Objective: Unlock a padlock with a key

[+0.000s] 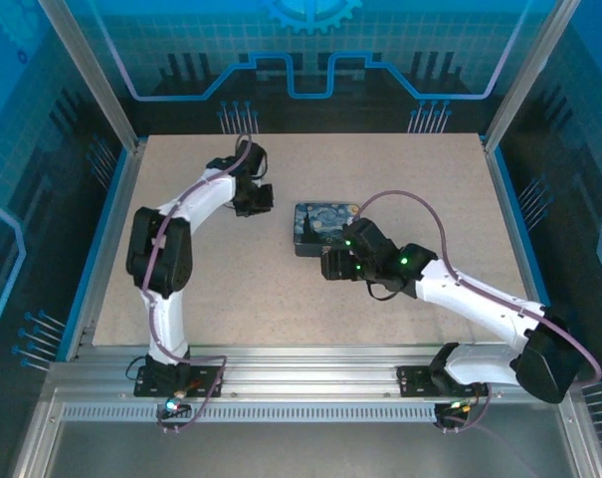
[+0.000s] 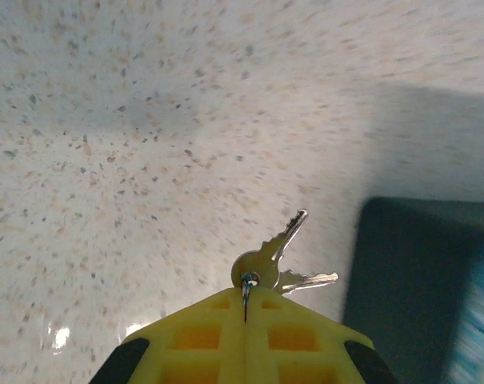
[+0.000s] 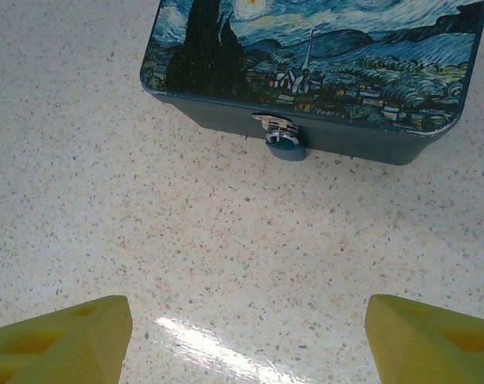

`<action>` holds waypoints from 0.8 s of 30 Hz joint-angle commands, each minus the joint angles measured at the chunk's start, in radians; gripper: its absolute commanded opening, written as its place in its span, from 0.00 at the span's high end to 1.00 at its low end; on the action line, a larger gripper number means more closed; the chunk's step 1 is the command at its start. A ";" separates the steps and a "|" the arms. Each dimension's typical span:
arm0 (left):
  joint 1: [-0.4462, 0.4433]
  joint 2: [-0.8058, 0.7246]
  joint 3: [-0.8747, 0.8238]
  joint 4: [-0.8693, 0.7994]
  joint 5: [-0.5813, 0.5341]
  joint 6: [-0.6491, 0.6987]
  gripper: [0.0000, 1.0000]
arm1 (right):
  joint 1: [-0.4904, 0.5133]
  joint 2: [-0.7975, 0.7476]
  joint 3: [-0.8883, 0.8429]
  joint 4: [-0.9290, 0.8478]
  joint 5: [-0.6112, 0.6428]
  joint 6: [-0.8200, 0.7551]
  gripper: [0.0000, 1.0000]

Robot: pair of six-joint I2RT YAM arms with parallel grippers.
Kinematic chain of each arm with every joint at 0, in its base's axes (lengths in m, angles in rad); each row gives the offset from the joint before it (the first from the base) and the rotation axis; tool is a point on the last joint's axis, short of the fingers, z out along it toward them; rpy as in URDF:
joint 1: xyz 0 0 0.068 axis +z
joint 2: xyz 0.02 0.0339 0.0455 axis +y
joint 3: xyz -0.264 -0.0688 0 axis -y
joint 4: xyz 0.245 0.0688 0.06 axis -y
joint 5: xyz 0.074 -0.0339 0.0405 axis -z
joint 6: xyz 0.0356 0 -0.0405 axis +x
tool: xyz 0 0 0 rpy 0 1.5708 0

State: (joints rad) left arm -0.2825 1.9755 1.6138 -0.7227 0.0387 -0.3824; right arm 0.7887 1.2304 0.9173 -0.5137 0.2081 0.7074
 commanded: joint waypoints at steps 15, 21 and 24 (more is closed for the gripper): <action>-0.174 -0.462 -0.263 0.134 0.183 0.018 1.00 | -0.107 -0.089 0.038 0.177 -0.225 0.044 0.36; -0.233 -0.556 -0.368 0.178 0.174 -0.041 1.00 | -0.134 -0.078 0.070 0.221 -0.290 0.069 0.44; -0.246 -0.595 -0.420 0.232 0.178 -0.113 1.00 | -0.131 -0.071 0.060 0.275 -0.311 0.099 0.48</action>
State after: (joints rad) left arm -0.5186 1.4220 1.2312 -0.5514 0.1955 -0.4191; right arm 0.6617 1.1580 0.9588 -0.3073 -0.0544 0.7715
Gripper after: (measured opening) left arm 0.037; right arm 0.522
